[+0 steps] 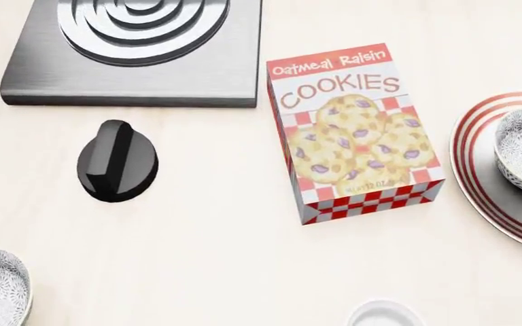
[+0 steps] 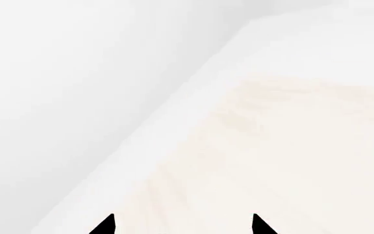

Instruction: Pick the akita bowl from table center and place it on the plate.

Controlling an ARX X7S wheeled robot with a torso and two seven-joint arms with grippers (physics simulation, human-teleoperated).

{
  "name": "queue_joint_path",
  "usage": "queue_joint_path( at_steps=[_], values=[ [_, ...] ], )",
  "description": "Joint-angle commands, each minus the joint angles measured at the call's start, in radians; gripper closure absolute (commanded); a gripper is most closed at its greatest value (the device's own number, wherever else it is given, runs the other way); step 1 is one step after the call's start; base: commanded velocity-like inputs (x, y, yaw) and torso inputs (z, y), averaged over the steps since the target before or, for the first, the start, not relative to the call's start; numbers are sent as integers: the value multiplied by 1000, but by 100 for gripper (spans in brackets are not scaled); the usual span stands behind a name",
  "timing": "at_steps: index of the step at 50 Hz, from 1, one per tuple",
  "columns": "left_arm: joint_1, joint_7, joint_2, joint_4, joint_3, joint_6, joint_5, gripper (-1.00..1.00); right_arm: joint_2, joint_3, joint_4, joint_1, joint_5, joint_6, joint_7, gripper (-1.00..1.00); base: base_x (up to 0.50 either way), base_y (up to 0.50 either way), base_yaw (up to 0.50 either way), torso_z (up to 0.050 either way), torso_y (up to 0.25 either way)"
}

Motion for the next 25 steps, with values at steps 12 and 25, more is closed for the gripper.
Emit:
queue_joint_path(
  at_steps=[12, 25],
  values=[
    [-21, -8, -10, -6, 23, -5, 8, -100, 115, 80, -379, -34, 255, 90, 194, -100, 0, 0, 0, 0, 0],
    [-31, -5, -12, -14, 43, -4, 21, -100, 129, 121, -398, -81, 259, 82, 194, -100, 0, 0, 0, 0, 0]
  ],
)
